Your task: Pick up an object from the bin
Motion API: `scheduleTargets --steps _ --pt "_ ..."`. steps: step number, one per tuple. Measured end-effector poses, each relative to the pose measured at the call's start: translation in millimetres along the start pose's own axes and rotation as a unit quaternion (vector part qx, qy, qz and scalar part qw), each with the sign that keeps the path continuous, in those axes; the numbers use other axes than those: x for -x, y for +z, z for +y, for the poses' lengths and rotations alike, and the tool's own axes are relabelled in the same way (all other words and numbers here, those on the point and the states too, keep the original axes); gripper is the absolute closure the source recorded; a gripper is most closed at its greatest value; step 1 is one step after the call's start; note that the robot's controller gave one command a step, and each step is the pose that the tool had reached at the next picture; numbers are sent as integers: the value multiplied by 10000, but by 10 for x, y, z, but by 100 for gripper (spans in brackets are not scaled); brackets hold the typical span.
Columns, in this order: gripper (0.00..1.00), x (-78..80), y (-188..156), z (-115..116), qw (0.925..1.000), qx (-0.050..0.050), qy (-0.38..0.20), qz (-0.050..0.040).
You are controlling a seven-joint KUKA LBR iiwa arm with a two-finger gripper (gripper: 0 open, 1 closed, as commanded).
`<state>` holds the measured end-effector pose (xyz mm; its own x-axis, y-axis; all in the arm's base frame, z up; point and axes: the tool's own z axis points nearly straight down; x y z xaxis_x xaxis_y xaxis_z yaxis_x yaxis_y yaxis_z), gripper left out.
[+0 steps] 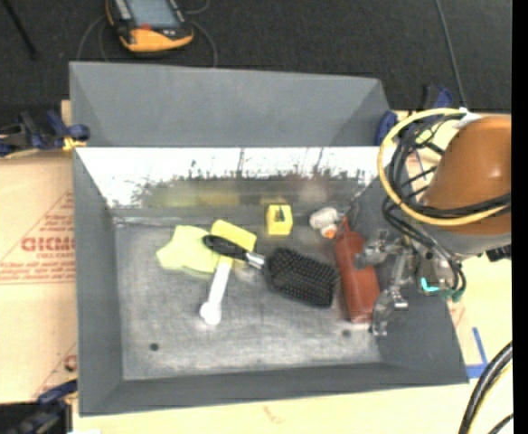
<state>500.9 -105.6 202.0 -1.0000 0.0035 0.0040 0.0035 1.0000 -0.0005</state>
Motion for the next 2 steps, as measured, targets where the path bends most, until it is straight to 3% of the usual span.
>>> scheduleTargets --steps 1,2 --pt "0 18 -41 5 10000 -6 -21 -40" --pt "0 150 471 164 9973 4 739 -52"
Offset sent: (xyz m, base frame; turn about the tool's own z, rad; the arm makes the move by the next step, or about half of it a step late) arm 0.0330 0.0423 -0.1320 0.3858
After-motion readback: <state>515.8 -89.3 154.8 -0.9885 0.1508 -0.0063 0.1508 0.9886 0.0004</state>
